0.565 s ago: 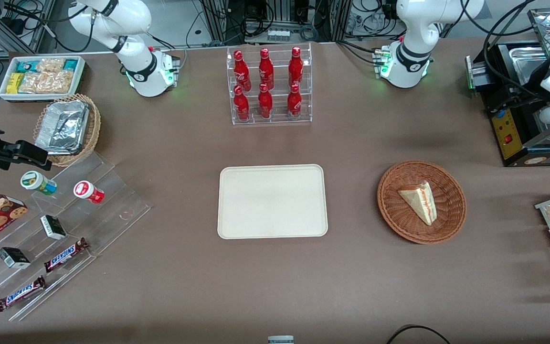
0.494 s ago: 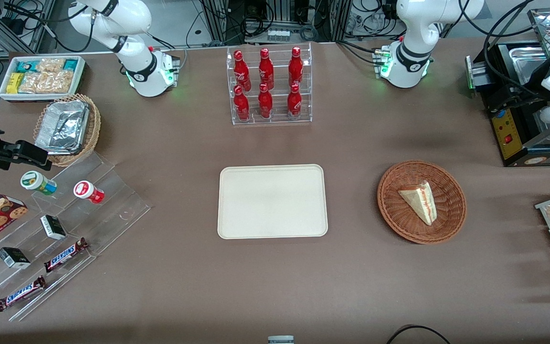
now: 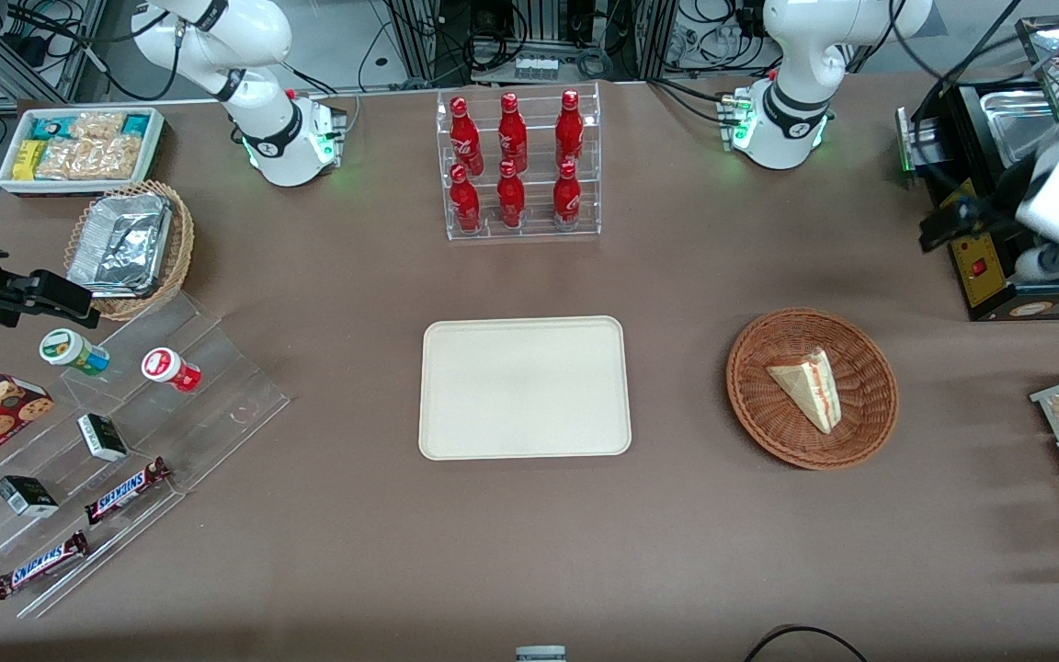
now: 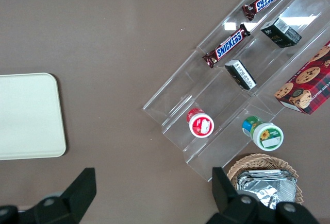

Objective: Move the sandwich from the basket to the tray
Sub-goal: 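Lower the open left gripper toward the sandwich in the wicker basket, then close the left gripper on the wrapped sandwich's crust edge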

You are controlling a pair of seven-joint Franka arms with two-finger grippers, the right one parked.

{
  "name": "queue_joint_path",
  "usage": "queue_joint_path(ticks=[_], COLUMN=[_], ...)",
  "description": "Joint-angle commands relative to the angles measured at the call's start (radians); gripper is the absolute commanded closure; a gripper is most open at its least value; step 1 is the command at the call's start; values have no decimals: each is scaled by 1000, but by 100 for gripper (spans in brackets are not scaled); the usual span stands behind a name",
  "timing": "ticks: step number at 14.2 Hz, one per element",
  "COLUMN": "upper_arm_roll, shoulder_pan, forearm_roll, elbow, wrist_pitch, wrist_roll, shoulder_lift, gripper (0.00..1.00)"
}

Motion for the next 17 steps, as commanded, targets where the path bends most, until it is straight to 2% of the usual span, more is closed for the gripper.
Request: queue_joint_path(ticks=[1, 5, 8, 14, 17], upper_arm_roll=[-6, -32, -38, -43, -41], shoulder_pan=[-7, -10, -11, -36, -36], forearm_roll=[-11, -11, -10, -10, -10], elbow=[-107, -371, -508, -593, -593], wrist_pitch=[148, 534, 766, 1032, 1083], wrist_roll=[-150, -362, -389, -447, -447], shoulder_lift=[24, 27, 71, 207, 249], gripper=[0, 0, 0, 0, 0])
